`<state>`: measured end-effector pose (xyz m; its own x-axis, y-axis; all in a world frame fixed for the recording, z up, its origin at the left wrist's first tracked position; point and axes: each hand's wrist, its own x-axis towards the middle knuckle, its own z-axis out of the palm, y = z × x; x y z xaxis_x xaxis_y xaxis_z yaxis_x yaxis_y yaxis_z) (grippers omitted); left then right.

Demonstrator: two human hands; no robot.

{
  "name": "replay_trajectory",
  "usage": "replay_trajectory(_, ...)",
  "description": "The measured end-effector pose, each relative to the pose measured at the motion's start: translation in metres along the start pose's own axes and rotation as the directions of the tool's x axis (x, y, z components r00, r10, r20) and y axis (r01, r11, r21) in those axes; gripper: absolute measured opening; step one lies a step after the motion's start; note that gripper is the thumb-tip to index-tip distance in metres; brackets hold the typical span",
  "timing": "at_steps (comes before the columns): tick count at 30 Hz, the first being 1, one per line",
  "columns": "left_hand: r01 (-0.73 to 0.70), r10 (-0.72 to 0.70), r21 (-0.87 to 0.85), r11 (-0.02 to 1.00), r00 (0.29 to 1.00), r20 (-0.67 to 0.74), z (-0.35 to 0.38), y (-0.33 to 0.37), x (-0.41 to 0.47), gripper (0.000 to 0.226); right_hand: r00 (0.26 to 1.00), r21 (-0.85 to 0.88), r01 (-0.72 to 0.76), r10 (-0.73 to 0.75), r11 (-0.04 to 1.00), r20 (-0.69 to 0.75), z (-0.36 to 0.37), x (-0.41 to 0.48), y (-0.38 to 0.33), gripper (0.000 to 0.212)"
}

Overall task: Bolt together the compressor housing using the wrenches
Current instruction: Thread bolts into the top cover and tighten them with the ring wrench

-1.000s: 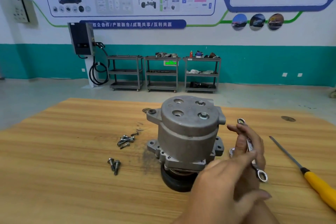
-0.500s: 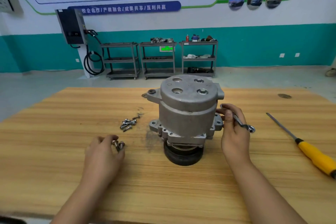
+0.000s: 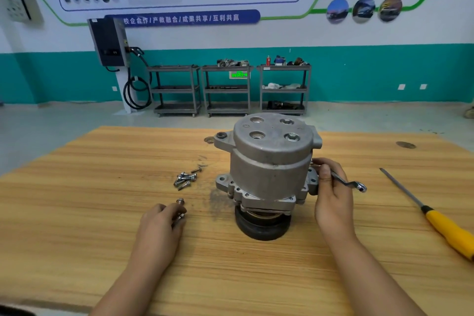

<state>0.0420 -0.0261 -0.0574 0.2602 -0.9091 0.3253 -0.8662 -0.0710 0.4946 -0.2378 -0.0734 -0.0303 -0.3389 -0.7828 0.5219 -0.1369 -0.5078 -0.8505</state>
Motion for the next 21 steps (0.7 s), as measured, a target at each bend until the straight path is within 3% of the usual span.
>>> replay_trajectory(5,-0.091,0.073,-0.172,0.981,0.991,-0.11,-0.007,0.011,-0.006,0.017,1.0,0.005,-0.013,0.013,1.0,-0.005,0.0,-0.001,0.0,0.022)
replay_trajectory(8,-0.118,0.041,-0.335,0.935,0.973,-0.229,-0.014,0.024,-0.011,0.017,1.0,0.007,-0.02,0.02,1.0,-0.006,0.001,-0.001,0.0,0.024)
replay_trajectory(15,-0.325,-0.002,-0.646,0.691,0.892,-0.451,-0.046,0.095,-0.019,0.006,1.0,0.013,-0.03,0.03,0.999,0.003,0.0,-0.002,-0.002,0.025)
replay_trajectory(18,-0.416,-0.004,-0.687,0.596,0.854,-0.52,-0.061,0.125,-0.016,0.003,0.999,0.017,-0.036,0.036,0.999,0.005,0.0,-0.003,-0.004,0.025)
replay_trajectory(21,-0.475,0.064,-0.618,0.627,0.822,-0.566,-0.07,0.146,-0.007,0.012,0.999,0.014,-0.044,0.044,0.999,0.001,0.0,-0.002,-0.004,0.026)
